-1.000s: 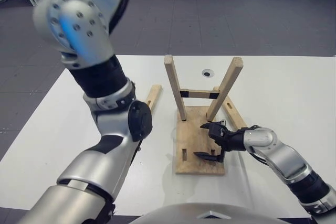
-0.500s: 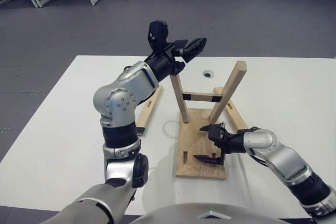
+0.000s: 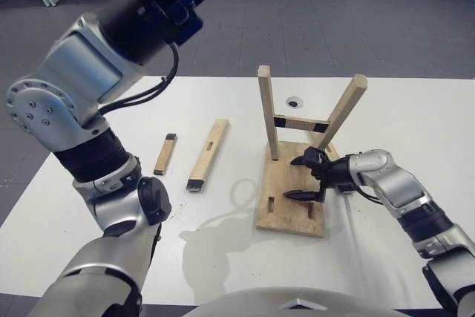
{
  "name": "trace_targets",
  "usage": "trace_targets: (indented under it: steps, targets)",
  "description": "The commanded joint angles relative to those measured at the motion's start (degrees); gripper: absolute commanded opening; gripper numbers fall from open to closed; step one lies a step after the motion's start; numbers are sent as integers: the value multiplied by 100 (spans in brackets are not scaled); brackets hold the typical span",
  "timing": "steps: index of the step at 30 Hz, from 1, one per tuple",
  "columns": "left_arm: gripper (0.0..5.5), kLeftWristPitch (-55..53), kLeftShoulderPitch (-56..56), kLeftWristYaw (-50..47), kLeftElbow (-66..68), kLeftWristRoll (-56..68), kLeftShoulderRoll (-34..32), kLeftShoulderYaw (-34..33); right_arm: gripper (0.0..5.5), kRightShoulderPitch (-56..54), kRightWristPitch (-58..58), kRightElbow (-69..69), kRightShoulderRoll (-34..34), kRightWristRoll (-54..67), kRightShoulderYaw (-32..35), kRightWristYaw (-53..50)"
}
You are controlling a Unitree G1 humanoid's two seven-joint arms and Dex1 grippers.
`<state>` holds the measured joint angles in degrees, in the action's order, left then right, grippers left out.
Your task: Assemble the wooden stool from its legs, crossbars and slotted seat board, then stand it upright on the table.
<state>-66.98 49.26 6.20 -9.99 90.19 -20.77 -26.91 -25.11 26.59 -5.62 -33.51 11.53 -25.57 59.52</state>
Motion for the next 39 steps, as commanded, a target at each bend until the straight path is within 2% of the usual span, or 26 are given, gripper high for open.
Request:
trace_targets:
  steps: [1,4,6,9,11,14,18,24,28,38,39]
  targets:
    - [369,66,-569,8,-57,-69,-217,338,535,-312,175,-261,455,41,-90,226]
    - [369,134,-1178,-39,-169,-559,-432,570,535,-429,211,-295,715,24,-30,185]
    - [369,364,-1665,-265,-422,-955,-571,482,535,-258,556,292,650,244,269,60]
    - [369,629,-2508,-720,-1005,-1421,-806,145,535,420,1454,1967,315,793,934,-303]
    - [369,819,-3096,-966,-1265,-2030,-886,153,535,930,2091,3096,234,1159,1264,-669]
    - [369,1310,-4095,-1083,-1065,-3596,-1074,628,535,1494,2990,4256,603,1672,1691,-1513]
    - [369,2353,-4869,-721,-76,-5309,-1190,1152,535,1834,3749,4804,1300,2089,1967,-2548]
    - [369,2797,-5301,-176,579,-5845,-762,1264,535,1776,4001,4881,1336,2305,1882,-2991]
    - [369,3000,-5454,183,1102,-6382,-836,1521,535,1711,4017,4910,1216,2377,1830,-3060]
    - [369,3275,-4853,880,1944,-6831,-660,1708,535,1383,4199,4847,1241,2700,1936,-3364]
    - [349,3332,-4888,981,2089,-6924,-640,1809,535,1349,4198,4833,1232,2721,1942,-3378]
